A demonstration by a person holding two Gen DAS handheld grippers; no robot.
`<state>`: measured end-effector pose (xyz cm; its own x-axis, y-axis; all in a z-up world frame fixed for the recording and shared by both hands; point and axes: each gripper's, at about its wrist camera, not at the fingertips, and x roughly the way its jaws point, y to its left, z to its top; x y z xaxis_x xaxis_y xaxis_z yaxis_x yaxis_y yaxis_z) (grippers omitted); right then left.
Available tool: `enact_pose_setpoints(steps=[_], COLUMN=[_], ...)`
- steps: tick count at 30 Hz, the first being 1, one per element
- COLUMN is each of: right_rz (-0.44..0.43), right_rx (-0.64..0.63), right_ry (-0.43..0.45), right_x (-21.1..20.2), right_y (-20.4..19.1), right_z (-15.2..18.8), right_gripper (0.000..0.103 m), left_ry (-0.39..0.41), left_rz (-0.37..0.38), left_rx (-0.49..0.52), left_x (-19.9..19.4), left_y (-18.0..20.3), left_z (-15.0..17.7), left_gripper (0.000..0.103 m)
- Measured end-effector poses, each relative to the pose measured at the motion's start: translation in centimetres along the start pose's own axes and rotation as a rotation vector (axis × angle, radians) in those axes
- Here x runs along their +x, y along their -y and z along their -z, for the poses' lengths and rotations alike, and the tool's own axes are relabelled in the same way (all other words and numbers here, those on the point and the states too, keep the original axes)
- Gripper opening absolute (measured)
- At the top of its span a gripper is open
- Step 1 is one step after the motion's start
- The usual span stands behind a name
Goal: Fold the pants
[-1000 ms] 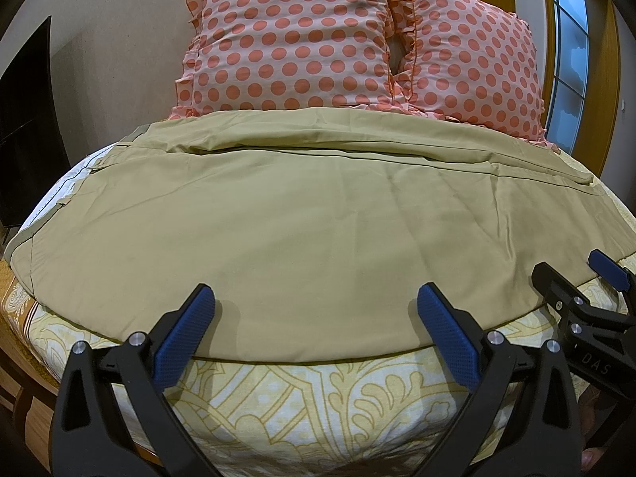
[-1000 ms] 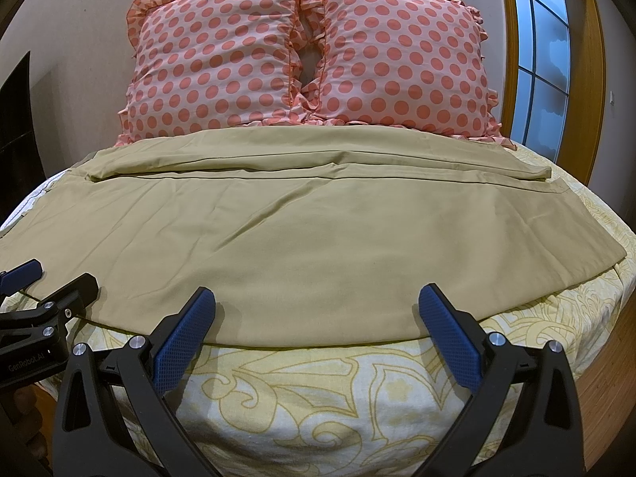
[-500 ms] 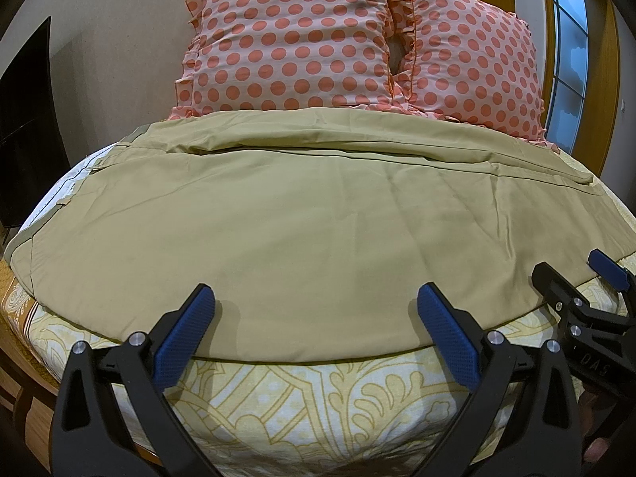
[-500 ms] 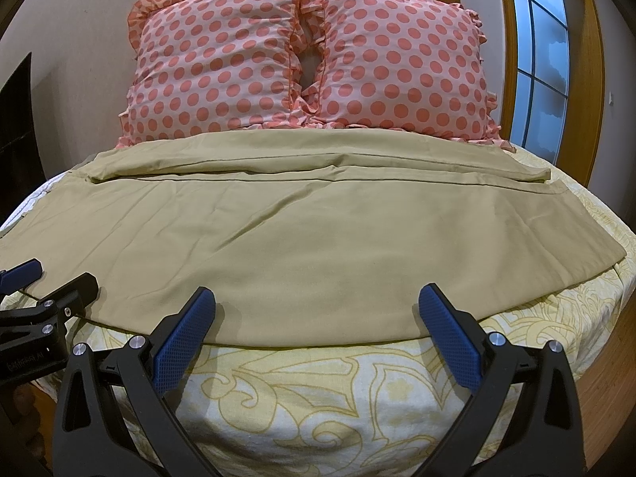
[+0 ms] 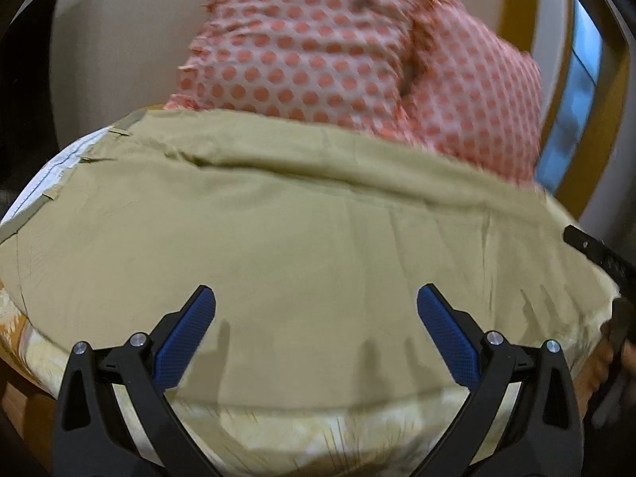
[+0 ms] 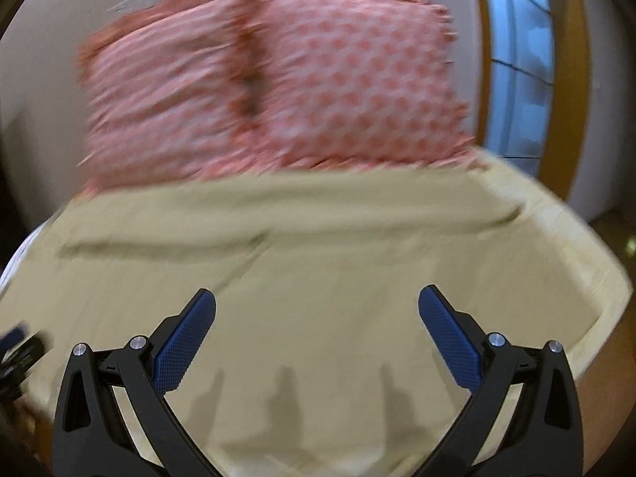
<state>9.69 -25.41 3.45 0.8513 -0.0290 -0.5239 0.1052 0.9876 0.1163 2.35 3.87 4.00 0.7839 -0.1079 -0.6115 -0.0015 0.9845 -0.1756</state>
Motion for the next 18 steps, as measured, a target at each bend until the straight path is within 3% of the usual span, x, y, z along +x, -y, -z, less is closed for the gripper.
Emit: enact_pose_setpoints(steps=[4, 7, 10, 15, 18], right_rz=[0.089, 0.135, 0.214, 0.353, 0.474], right_rx=[0.128, 0.331, 0.458, 0.521, 0.437], right_ry=[-0.074, -0.21, -0.283, -0.349, -0.352], right_x=[6.4, 14.7, 21.3, 28.7, 30.8], right_y=[5.0, 10.1, 13.5, 17.0, 17.3], right_z=[-7.1, -11.4, -13.5, -15.0, -14.9], right_gripper=[0.102, 0.1, 0.085, 0.078, 0.078], left_ry=[0.023, 0.024, 0.014, 0.008, 0.0], left_rz=[-0.075, -0.105, -0.099, -0.11, -0.116], left_rx=[-0.029, -0.039, -0.047, -0.025, -0.019], left_x=[0.6, 1.5, 2.4, 3.8, 4.7], left_y=[-0.7, -0.6, -0.3, 0.2, 0.2], left_z=[-3.3, -4.6, -5.1, -5.8, -6.2], left_gripper=[0.101, 0.101, 0.101, 0.101, 0.101])
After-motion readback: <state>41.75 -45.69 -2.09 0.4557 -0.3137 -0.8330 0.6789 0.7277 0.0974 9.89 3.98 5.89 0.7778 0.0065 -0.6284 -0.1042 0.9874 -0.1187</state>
